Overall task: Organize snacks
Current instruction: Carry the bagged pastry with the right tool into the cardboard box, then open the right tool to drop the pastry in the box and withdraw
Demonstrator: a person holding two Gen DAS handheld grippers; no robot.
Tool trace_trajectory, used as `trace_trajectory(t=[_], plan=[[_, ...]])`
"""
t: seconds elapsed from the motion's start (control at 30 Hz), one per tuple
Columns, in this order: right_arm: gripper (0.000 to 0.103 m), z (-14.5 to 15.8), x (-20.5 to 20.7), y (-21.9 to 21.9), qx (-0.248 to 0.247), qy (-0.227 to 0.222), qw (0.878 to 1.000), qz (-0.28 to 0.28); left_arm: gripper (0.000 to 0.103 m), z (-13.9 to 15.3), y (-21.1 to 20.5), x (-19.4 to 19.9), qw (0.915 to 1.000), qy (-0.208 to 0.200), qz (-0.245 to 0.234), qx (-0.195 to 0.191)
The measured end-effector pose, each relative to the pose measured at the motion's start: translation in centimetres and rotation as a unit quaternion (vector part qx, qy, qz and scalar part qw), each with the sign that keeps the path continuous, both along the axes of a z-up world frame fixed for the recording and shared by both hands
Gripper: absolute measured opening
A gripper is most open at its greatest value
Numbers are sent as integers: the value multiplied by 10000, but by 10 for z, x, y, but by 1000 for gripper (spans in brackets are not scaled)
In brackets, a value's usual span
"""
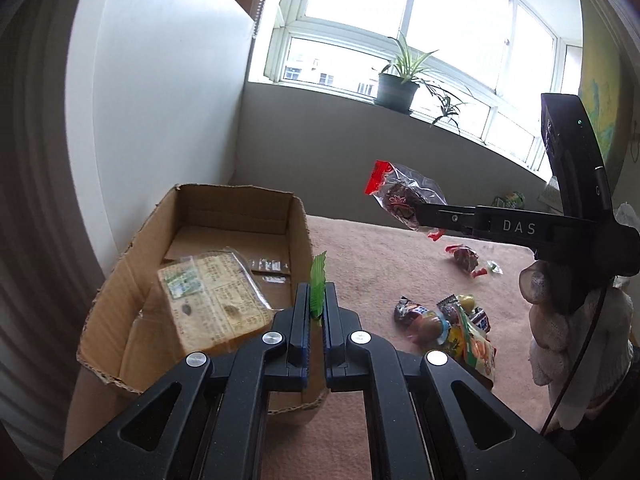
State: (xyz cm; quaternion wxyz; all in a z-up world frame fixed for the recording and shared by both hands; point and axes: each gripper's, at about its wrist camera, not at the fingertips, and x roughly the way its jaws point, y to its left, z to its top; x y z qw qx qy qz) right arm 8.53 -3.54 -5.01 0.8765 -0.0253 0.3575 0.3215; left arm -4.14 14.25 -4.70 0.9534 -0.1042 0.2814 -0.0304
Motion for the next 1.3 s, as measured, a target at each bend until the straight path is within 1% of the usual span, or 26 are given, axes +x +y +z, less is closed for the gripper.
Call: trace_trajectory(t=[0.17,0.27,0.43,0.5,0.57,0.6,0.63,0.67,0.7,0.73,0.77,0.87,0.97,1.07,1.13,1.3], plan=[[20,-12,10,48,-184,44,9997,150,4,-6,25,1,9997,62,241,-45],[20,-22,14,66,-289,97,9993,215,4,-10,40,-1,9993,89,375,-22],[21,-32,21,87,-346,210,9988,292,4,-19,61,0,9980,198,585,-123],[21,-33,22,94,-374,183,9987,307,4,-21,65,-1,9977,235,609,-159],[24,-33,21,100,-403,127,9985,349,4,-22,68,-1,9974,240,666,-165],[24,-32,20,102,-373,118,9986,368,7,-23,69,-2,9972,254,683,-182],[30,-32,20,103,-340,157,9985,405,18,-23,70,-1,9970,281,686,-210],[42,-32,20,103,-307,185,9984,436,26,-24,71,-2,9969,297,681,-244],[48,-32,19,104,-286,171,9984,447,39,-23,70,-2,9969,301,684,-261],[56,-31,18,104,-294,141,9985,436,39,-22,70,-4,9969,256,703,-259],[61,-30,16,103,-293,119,9986,428,39,-21,70,-5,9969,233,708,-252],[72,-25,13,97,-220,83,9989,398,40,-18,68,-7,9971,181,694,-268],[75,-19,9,87,-153,34,9993,347,40,-14,64,-8,9974,109,665,-275],[75,-15,6,76,-103,52,9994,330,40,-10,58,-10,9979,30,605,-223],[75,-14,2,67,-104,83,9994,317,40,-9,53,-9,9981,-6,558,-272],[75,-8,-3,34,-44,133,9994,330,40,-4,34,-6,9991,-43,348,-228]])
